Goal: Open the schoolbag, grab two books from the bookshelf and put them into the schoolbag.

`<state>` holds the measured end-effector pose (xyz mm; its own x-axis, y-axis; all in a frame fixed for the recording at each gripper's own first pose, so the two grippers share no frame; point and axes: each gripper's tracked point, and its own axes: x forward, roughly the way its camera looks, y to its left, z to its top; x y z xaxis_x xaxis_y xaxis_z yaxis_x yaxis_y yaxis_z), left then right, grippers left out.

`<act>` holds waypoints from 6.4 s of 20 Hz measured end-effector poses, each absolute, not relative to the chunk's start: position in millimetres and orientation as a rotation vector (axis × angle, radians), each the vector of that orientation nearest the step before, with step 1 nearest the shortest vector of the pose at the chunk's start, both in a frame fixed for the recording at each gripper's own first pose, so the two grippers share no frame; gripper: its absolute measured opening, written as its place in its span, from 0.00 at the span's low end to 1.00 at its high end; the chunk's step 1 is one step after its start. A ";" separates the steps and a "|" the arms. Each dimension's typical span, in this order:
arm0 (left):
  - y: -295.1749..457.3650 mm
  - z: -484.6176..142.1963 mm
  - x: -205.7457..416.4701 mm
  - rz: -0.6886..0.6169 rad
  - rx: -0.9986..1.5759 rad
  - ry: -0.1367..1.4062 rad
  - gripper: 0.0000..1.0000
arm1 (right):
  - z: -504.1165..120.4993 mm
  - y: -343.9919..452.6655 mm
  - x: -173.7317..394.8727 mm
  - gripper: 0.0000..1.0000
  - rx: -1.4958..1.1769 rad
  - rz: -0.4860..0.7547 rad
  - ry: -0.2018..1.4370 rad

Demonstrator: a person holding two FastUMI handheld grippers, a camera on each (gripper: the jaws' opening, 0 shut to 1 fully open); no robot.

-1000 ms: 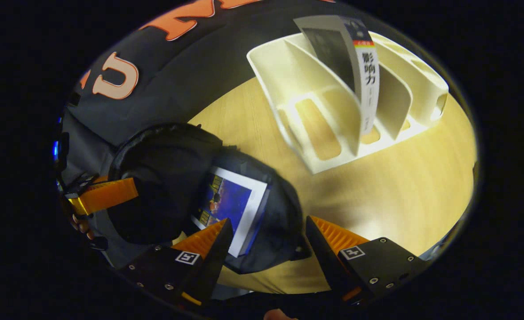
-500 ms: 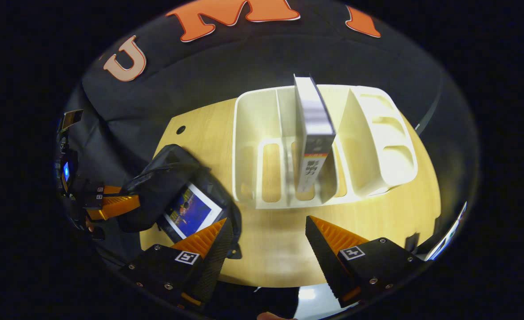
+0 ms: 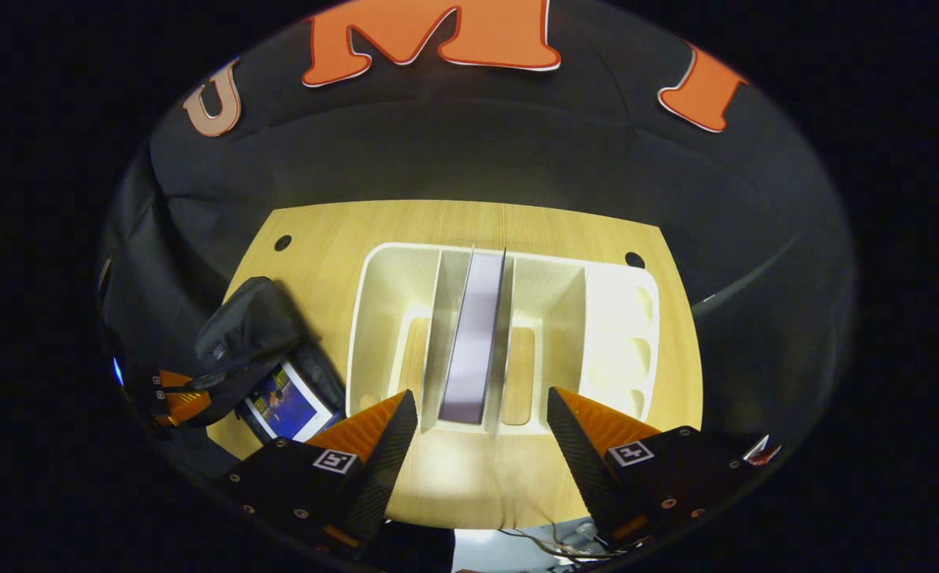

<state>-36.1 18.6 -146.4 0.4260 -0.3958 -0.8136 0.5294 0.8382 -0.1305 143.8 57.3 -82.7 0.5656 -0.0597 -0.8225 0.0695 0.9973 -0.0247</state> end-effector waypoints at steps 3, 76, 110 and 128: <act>19.5 -144.3 -34.6 -0.570 0.163 0.968 0.05 | -96.1 68.5 166.8 0.99 0.018 -0.045 1.045; 19.6 -130.3 -17.1 -0.682 0.192 0.945 0.05 | -138.2 251.5 -21.4 0.32 1.118 0.162 0.746; -28.5 -134.7 -42.4 -0.749 0.163 0.943 0.05 | -232.2 394.4 92.4 0.42 1.222 0.268 0.747; -122.6 -89.4 -50.8 -0.515 -0.029 0.578 0.82 | -111.6 112.8 70.1 0.96 0.339 -0.126 0.389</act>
